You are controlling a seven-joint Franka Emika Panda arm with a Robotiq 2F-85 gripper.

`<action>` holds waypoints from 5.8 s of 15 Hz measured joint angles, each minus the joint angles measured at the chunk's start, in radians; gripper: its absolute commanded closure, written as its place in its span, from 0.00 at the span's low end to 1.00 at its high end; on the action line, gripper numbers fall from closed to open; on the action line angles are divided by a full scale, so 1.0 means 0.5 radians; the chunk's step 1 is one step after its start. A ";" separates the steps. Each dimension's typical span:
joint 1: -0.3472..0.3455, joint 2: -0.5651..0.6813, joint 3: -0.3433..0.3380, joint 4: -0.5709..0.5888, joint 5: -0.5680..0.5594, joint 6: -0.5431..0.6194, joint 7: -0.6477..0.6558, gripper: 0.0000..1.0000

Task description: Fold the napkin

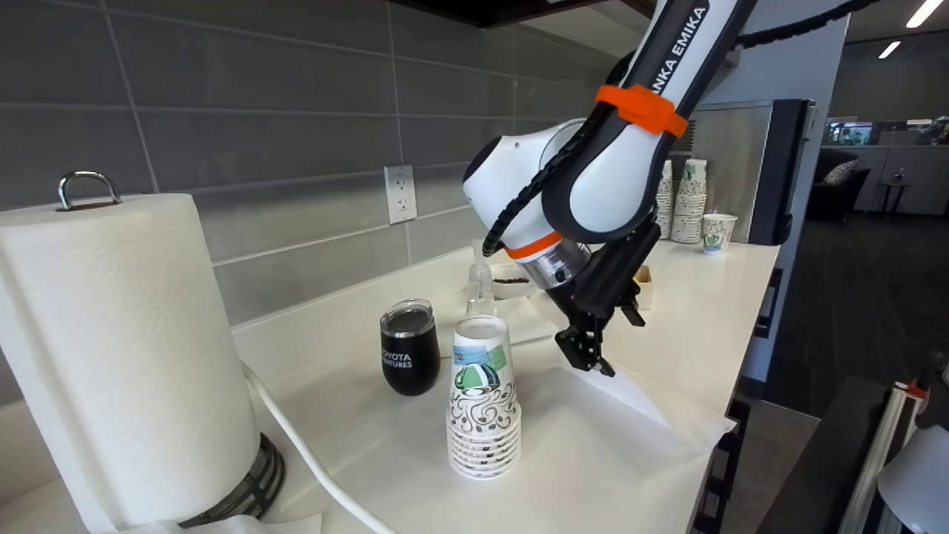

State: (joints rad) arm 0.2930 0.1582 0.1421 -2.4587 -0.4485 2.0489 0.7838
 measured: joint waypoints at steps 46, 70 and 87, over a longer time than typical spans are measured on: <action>-0.270 0.116 -0.169 -0.500 0.630 1.158 -0.396 0.00; -0.306 0.172 -0.182 -0.464 0.931 1.287 -0.914 0.00; -0.399 0.260 -0.072 0.016 1.153 1.070 -1.225 0.00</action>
State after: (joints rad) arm 0.0935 0.2883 0.1059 -2.4505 0.1281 2.5839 0.1716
